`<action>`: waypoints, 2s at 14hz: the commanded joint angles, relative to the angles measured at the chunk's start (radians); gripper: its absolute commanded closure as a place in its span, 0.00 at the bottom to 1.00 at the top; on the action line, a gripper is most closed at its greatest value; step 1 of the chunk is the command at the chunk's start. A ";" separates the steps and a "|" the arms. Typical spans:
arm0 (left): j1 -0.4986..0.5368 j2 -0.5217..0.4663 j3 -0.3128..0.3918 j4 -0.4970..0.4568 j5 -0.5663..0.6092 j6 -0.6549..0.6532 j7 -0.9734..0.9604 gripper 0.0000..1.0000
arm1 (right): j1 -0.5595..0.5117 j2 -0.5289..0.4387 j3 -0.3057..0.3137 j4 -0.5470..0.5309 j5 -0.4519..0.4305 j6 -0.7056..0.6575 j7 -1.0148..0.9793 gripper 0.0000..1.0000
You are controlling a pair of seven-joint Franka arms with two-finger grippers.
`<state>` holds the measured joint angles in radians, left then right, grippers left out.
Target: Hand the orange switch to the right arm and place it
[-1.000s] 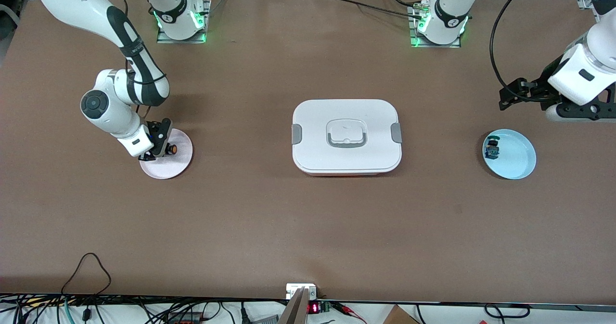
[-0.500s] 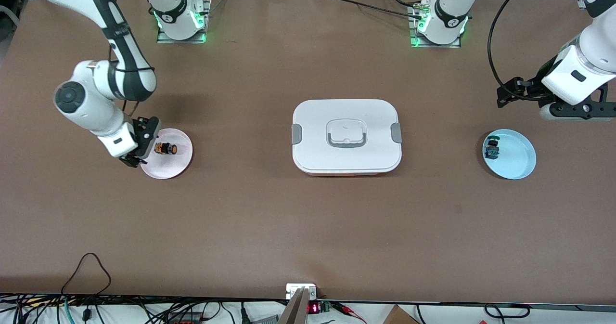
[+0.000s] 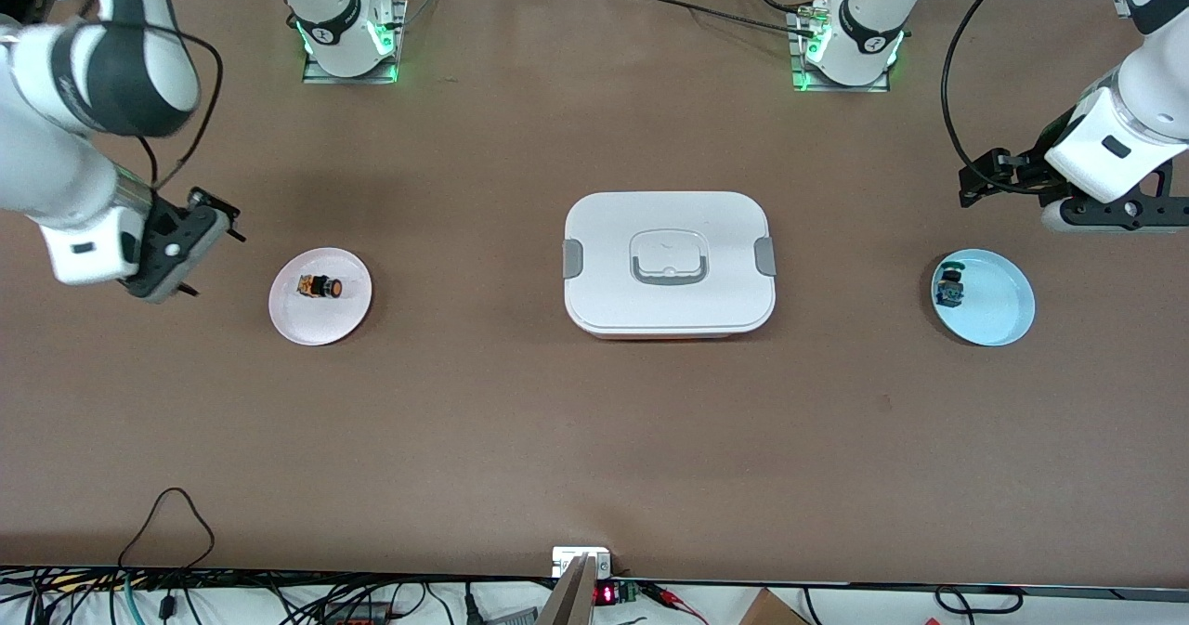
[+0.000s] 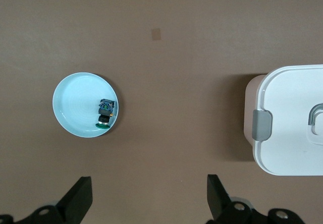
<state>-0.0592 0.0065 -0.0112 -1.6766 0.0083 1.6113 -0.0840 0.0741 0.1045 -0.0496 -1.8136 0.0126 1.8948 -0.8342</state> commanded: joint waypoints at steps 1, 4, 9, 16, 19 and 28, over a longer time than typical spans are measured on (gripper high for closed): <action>-0.013 -0.002 0.008 0.005 0.021 -0.010 -0.016 0.00 | 0.030 -0.014 0.002 0.075 0.003 -0.130 0.334 0.00; -0.013 -0.002 0.008 0.005 0.021 -0.010 -0.016 0.00 | 0.050 -0.020 0.010 0.100 0.009 -0.204 0.724 0.00; -0.013 -0.002 0.008 0.005 0.021 -0.011 -0.016 0.00 | 0.015 -0.045 -0.012 0.206 0.035 -0.355 0.868 0.00; -0.013 -0.002 0.008 0.005 0.021 -0.011 -0.016 0.00 | -0.050 -0.130 -0.022 0.124 -0.046 -0.253 0.862 0.00; -0.013 -0.002 0.010 0.005 0.021 -0.011 -0.016 0.00 | -0.053 -0.186 -0.029 0.042 -0.048 -0.184 0.799 0.00; -0.011 0.000 0.010 0.005 0.021 -0.011 -0.013 0.00 | -0.054 -0.178 -0.027 0.128 -0.043 -0.275 0.799 0.00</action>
<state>-0.0593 0.0070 -0.0108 -1.6766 0.0083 1.6106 -0.0878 0.0226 -0.0699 -0.0815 -1.7099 -0.0210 1.6401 -0.0178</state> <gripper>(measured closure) 0.000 0.000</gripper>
